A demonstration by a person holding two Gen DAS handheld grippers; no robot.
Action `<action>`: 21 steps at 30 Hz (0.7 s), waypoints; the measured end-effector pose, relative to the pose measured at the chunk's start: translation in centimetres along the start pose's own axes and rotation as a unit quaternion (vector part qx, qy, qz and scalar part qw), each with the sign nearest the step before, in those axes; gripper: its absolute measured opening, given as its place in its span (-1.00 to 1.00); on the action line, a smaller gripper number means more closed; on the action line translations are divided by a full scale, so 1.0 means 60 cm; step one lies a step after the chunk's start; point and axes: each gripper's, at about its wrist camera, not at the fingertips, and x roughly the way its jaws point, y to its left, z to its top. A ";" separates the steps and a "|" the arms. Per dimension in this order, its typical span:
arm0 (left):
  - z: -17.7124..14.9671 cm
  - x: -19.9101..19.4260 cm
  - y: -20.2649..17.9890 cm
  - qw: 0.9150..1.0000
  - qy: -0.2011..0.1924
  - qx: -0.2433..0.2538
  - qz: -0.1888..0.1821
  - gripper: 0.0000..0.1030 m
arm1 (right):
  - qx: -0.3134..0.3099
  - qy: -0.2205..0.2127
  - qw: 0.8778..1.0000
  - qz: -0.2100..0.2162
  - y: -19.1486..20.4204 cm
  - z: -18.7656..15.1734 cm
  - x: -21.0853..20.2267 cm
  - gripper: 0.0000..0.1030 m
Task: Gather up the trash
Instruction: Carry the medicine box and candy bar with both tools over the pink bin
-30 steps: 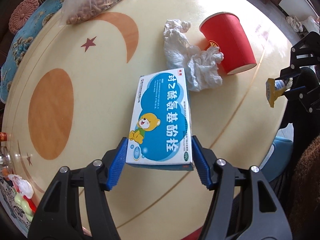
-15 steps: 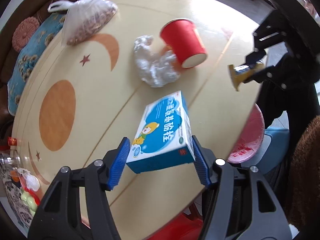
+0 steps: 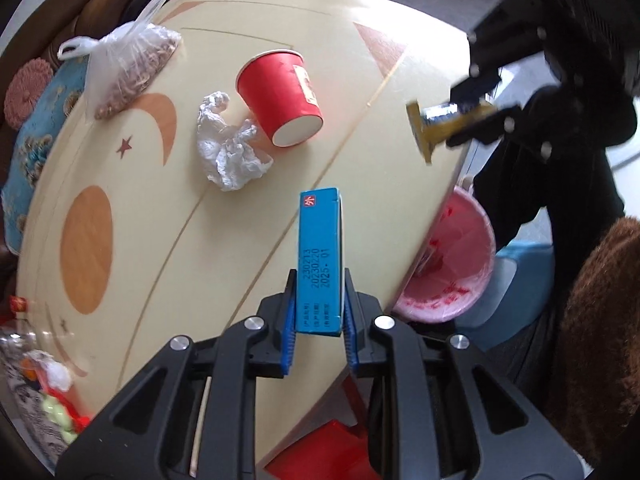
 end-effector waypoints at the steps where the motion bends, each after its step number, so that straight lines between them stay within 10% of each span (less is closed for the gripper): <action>1: 0.000 -0.004 -0.006 1.000 0.005 0.004 0.005 -0.61 | 0.001 -0.005 1.000 -0.006 0.000 -0.003 -0.012 -0.65; 21: -0.038 -0.062 -0.193 0.999 -0.014 0.040 0.010 -0.61 | -0.005 -0.022 1.000 -0.019 0.096 -0.094 -0.106 -0.65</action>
